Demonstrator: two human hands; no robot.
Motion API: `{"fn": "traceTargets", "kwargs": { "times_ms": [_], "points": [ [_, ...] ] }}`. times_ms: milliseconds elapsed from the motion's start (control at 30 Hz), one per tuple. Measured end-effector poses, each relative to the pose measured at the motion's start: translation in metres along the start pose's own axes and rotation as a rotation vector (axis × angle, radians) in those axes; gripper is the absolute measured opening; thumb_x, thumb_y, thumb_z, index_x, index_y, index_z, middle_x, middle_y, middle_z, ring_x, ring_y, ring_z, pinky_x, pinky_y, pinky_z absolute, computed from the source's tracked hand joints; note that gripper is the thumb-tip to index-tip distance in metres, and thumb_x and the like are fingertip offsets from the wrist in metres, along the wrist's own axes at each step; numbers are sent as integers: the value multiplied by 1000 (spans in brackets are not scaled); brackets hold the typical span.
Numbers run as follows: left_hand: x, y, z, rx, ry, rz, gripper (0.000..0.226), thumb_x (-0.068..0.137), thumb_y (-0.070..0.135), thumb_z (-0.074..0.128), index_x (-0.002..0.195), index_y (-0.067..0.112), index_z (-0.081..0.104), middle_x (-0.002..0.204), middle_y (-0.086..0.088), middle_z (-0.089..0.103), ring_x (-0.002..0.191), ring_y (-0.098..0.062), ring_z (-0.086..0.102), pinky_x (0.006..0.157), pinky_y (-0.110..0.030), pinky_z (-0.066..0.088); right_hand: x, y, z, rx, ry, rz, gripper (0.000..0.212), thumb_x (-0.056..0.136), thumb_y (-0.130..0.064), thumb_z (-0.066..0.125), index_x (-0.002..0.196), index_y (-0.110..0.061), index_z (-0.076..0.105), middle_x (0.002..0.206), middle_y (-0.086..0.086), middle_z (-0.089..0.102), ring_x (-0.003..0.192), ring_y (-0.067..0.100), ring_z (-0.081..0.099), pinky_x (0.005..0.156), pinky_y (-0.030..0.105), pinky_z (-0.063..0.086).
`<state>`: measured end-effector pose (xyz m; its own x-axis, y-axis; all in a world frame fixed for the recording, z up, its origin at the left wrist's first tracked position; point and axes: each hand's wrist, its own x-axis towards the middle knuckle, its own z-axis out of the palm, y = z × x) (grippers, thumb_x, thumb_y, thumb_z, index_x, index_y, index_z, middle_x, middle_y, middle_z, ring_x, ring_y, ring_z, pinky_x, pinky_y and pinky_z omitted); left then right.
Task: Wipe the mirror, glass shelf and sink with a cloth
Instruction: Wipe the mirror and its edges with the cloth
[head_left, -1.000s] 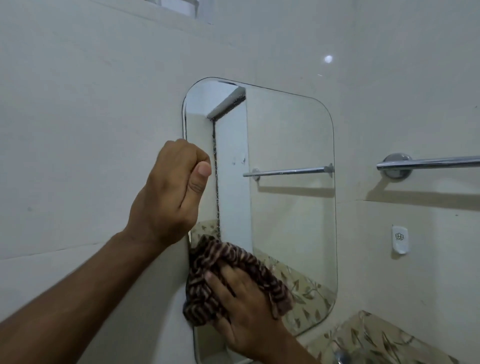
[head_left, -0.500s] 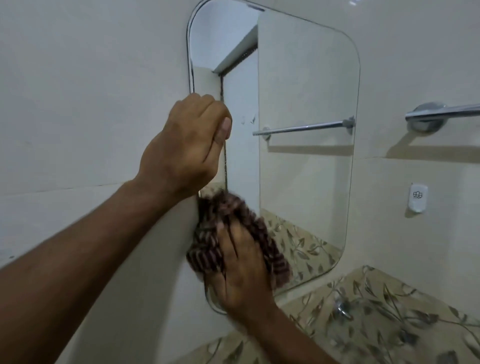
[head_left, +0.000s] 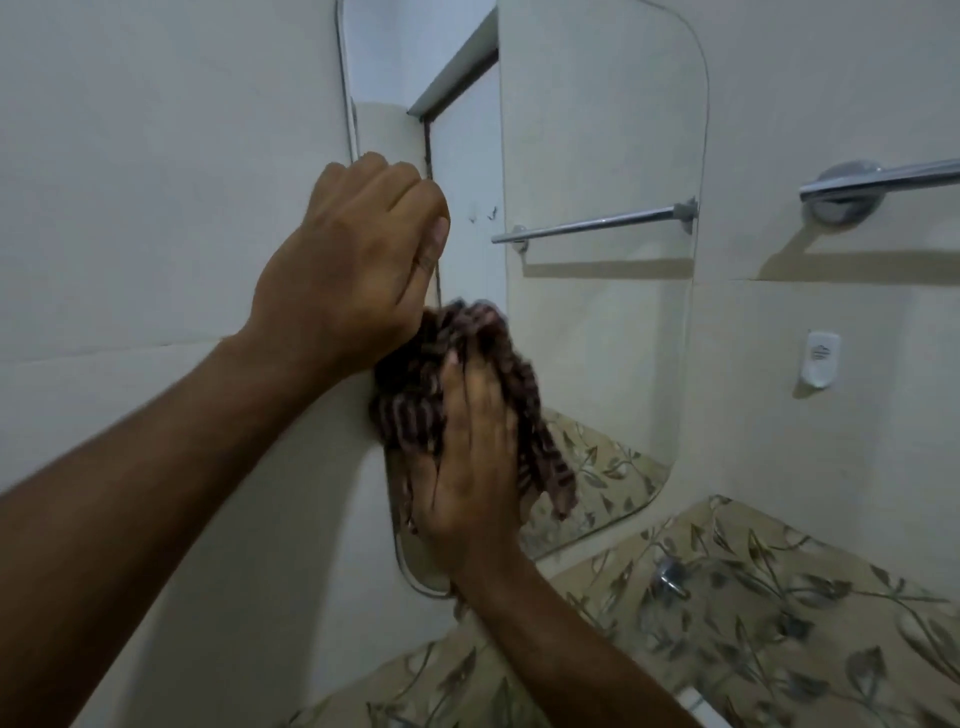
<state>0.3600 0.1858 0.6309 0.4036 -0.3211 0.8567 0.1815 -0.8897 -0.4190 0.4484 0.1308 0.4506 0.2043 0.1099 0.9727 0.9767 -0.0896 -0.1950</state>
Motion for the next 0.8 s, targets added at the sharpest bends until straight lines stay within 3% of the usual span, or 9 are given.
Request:
{"fn": "traceTargets", "kwargs": {
  "times_ms": [100, 200, 333, 600, 733, 800],
  "points": [
    [-4, 3, 2, 180, -166, 245, 22, 101, 15, 37, 86, 9, 51, 80, -9, 47, 74, -26, 38, 72, -43, 32, -64, 12, 4, -57, -60, 43, 69, 102, -36, 42, 160, -24, 6, 166, -5, 8, 152, 18, 18, 121, 37, 23],
    [-4, 4, 6, 191, -278, 407, 20, 100, 15, 36, 86, 11, 51, 79, -9, 47, 73, -27, 39, 70, -43, 31, -73, 20, 3, -27, -72, 61, 60, 106, -45, 26, 160, -28, 6, 165, -5, 12, 148, 20, 23, 120, 36, 25],
    [-3, -1, 11, 140, -265, 385, 26, 100, 21, 33, 87, 11, 53, 81, -8, 49, 73, -29, 42, 70, -44, 31, -2, 25, -7, 56, 61, 169, 58, 106, -40, 29, 157, -12, 24, 164, 5, 22, 152, 19, 18, 122, 44, 22],
    [-1, -10, 15, -143, -245, 241, 31, 103, 35, 25, 88, 22, 49, 81, 5, 47, 74, -18, 37, 73, -34, 29, 170, 69, -35, 34, 303, 390, 67, 102, -50, 27, 159, -15, 19, 166, 5, 19, 154, 17, 11, 124, 50, 11],
    [-2, -16, 24, -270, -223, 177, 27, 101, 32, 33, 85, 22, 52, 80, 7, 49, 73, -18, 43, 72, -35, 33, 132, 32, -28, -54, 155, 87, 67, 102, -46, 31, 158, -13, 20, 165, 8, 19, 154, 21, 11, 124, 49, 10],
    [-13, -36, 37, -291, -330, 89, 27, 99, 35, 37, 92, 21, 59, 89, -5, 59, 82, -20, 50, 77, -38, 40, 114, 27, -26, -60, 64, -31, 65, 101, -41, 36, 159, -17, 20, 166, 5, 18, 153, 21, 15, 122, 48, 15]
  ]
}}
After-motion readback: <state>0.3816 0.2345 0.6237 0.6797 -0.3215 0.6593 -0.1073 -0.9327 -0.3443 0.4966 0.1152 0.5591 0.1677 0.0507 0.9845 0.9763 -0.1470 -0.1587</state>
